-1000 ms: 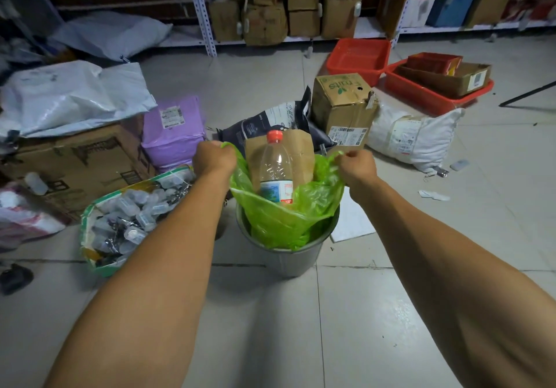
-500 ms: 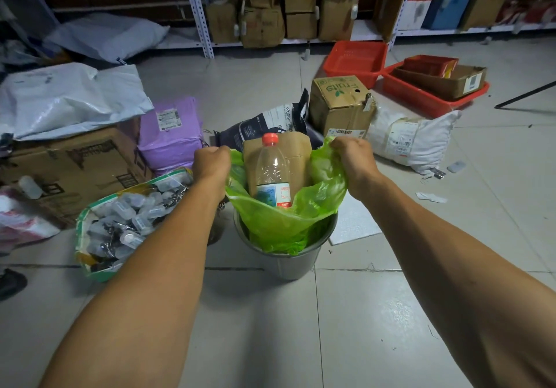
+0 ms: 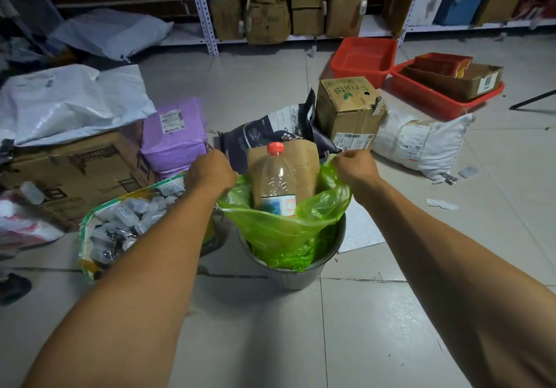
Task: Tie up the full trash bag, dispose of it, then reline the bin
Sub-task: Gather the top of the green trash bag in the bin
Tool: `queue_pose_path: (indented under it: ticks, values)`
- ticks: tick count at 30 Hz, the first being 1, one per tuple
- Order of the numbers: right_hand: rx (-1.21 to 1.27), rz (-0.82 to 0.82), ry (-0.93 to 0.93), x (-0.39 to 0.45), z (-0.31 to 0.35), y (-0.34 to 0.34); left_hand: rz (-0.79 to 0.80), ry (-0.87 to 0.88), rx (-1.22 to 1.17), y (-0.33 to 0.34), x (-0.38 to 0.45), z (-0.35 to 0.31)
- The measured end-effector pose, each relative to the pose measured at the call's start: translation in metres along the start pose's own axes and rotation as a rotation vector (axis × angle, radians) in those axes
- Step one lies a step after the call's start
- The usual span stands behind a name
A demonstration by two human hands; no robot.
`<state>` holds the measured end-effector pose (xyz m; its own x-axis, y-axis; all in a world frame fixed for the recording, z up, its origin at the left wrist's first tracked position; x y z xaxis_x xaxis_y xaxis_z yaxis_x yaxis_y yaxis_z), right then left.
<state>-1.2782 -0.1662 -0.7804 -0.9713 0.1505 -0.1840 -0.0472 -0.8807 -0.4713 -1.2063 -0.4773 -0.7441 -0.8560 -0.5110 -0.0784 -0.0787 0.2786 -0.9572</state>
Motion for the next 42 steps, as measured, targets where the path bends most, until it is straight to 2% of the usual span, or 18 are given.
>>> queue_pose_path:
  ticks: [3, 12, 16, 22, 25, 28, 32, 38, 42]
  values:
    - [0.105, 0.004, 0.039, 0.009, -0.006, 0.005, -0.054, -0.040, 0.004, 0.003, 0.003, 0.005]
    - [0.253, 0.025, 0.053, 0.026, 0.018, 0.013, -0.121, -0.157, -0.383, -0.003, 0.026, 0.005]
    - [0.417, 0.001, 0.068, 0.026, 0.033, 0.010, -0.141, -0.119, -0.395, -0.016, 0.027, -0.012]
    - [0.523, 0.021, 0.000, 0.020, 0.046, 0.006, -0.106, 0.003, -0.481, -0.013, 0.021, -0.016]
    - [0.546, 0.034, -0.029, 0.013, 0.053, -0.002, -0.022, 0.056, -0.382, -0.016, 0.014, -0.018]
    - [0.494, 0.025, -0.079, 0.002, 0.059, -0.010, -0.091, 0.072, -0.255, -0.034, 0.008, -0.013]
    - [0.488, 0.033, -0.124, -0.013, 0.066, -0.018, -0.165, 0.072, -0.227, -0.052, -0.002, -0.012]
    - [0.410, 0.061, -0.079, -0.034, 0.053, -0.027, -0.027, 0.063, -0.424, -0.050, -0.025, -0.009]
    - [0.250, 0.118, -0.021, -0.039, 0.052, -0.033, 0.277, -0.047, -0.378, -0.032, -0.044, 0.001]
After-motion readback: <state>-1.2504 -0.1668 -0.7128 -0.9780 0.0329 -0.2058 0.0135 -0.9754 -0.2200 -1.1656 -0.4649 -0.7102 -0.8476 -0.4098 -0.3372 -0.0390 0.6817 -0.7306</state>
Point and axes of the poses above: each hand's wrist, its own x-axis towards the middle knuckle, its own y-axis out of the palm, z = x × y, the point moved 9 cm from there along x, towards the middle knuckle, and after that the axes turned 1 degree about y, right-handed, at the moved point
